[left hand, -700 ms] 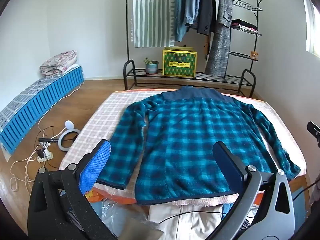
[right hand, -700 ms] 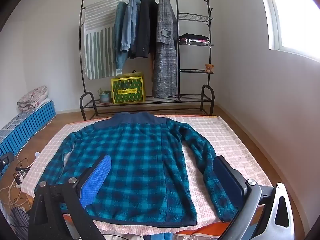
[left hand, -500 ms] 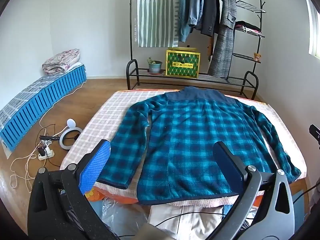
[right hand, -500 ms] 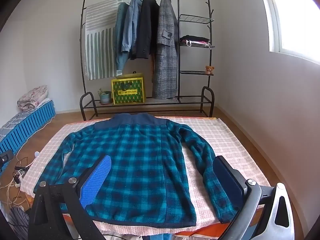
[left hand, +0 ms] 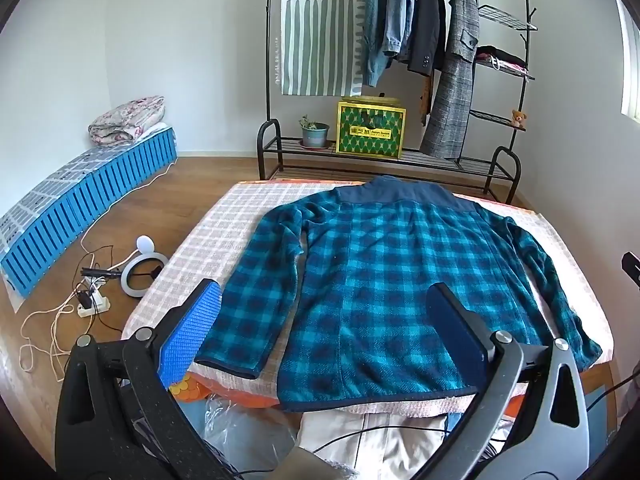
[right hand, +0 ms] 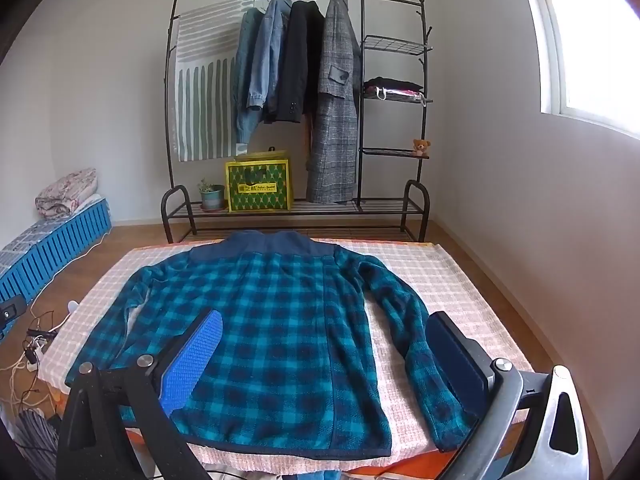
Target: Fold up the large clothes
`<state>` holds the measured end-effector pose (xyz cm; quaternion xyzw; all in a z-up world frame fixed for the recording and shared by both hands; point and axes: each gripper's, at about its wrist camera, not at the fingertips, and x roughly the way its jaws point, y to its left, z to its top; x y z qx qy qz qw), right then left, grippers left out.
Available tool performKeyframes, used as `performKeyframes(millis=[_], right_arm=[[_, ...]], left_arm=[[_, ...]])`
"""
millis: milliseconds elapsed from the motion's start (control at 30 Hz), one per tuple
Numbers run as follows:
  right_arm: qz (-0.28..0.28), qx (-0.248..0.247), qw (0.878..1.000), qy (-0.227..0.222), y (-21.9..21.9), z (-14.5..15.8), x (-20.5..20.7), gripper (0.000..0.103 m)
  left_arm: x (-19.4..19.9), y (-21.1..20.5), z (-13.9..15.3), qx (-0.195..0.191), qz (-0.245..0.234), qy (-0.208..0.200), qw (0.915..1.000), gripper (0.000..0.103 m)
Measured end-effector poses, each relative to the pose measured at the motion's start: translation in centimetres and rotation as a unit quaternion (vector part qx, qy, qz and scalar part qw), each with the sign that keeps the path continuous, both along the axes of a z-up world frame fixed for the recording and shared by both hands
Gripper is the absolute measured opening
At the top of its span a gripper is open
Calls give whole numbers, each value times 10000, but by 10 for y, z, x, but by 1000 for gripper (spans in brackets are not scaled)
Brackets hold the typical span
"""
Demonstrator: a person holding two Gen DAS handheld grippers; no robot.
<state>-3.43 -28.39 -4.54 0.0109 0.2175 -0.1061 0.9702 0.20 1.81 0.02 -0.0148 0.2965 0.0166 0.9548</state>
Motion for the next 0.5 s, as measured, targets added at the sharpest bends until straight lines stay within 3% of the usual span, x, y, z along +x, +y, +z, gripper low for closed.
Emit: performKeyframes(millis=[500], right_arm=[[21, -34, 10000, -25, 6, 4, -1, 103]], left_arm=[[0, 6, 7, -57, 35, -19, 10000, 103]])
